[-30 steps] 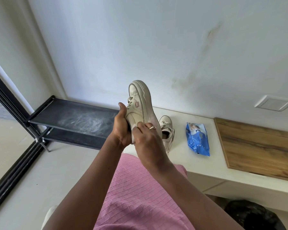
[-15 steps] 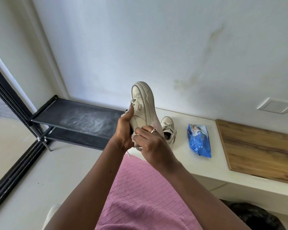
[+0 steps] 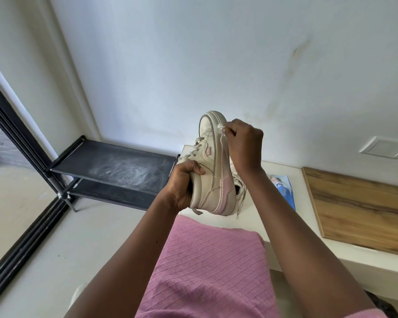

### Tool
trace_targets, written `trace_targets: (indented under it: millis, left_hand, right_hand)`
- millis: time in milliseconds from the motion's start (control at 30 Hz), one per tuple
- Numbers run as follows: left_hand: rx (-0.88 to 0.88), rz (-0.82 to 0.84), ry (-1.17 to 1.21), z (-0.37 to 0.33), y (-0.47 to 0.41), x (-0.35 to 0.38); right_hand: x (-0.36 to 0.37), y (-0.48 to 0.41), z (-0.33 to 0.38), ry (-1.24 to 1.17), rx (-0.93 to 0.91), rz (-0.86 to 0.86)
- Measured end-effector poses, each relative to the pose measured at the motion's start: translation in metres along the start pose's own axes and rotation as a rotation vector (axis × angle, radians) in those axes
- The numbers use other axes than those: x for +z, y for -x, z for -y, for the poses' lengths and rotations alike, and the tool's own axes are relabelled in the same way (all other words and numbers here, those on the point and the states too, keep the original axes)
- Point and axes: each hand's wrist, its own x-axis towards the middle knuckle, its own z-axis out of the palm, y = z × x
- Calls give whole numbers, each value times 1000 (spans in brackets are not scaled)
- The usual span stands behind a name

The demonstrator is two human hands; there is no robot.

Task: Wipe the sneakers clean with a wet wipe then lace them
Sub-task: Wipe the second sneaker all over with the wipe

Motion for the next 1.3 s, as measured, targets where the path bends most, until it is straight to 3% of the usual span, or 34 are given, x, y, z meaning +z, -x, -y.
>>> trace_targets:
  millis: [167, 433, 667, 767, 1000, 1133, 1300]
  left_hand:
    - [-22, 4, -5, 2, 3, -1]
    - [7, -46, 50, 2, -5, -9]
    - [32, -70, 86, 0, -9, -15]
    - [24, -19, 97, 1, -8, -15]
    - [-15, -53, -54, -6, -4, -11]
    - [-71, -46, -128, -7, 1, -11]
    - [-70, -24, -161, 1, 7, -13]
  right_hand:
    - [0, -16, -2, 12, 84, 85]
    - [-5, 46, 13, -59, 102, 154]
    - [-24, 65, 13, -34, 99, 391]
    - [-22, 68, 12, -104, 124, 282]
    - [-3, 34, 7, -61, -34, -22]
    - [4, -10, 2, 7, 2, -4]
    - [2, -51, -6, 73, 88, 138]
